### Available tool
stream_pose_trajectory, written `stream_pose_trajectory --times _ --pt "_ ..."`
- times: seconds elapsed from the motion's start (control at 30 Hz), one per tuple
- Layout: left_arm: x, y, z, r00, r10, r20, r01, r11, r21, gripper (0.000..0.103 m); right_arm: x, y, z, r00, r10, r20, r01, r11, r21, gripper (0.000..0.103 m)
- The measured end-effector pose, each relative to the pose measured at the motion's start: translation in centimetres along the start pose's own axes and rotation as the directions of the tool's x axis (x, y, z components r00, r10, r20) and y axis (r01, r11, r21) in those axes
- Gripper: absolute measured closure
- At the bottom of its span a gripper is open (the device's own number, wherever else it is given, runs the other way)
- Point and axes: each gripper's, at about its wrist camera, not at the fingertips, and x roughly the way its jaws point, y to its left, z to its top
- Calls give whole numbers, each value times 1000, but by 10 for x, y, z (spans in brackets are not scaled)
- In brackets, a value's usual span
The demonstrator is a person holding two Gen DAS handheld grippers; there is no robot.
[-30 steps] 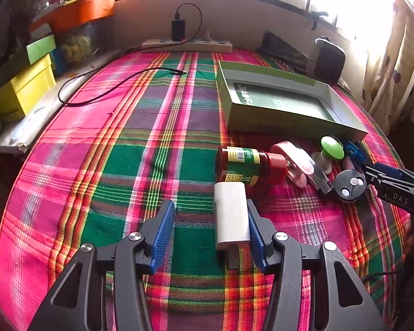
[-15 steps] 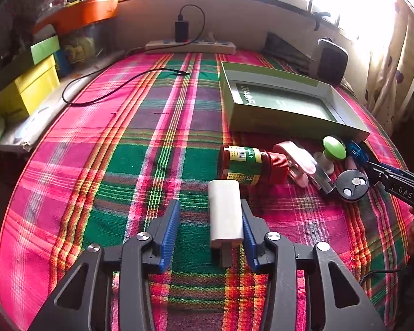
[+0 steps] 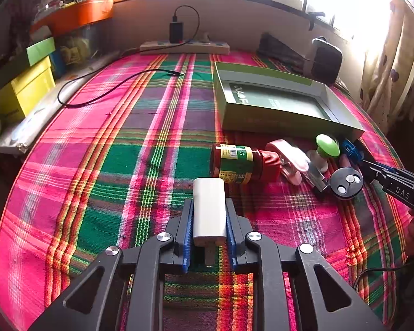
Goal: Organize rigid objects
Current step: 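Reach the left tool to the white plug charger while the right tool grasps the stapler, then lift the white charger with the left tool while the right tool carries the stapler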
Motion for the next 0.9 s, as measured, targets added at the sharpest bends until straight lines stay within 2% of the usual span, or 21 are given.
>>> stream_pose_trajectory --times 0.5,0.9 --pt "-8 0 9 1000 -17 13 16 1000 6 83 -4 0 -1 1000 5 0 -5 1000 6 78" --pt "-18 -3 28 997 -60 39 59 998 26 83 -19 -3 0 999 10 43 -10 1000 20 78"
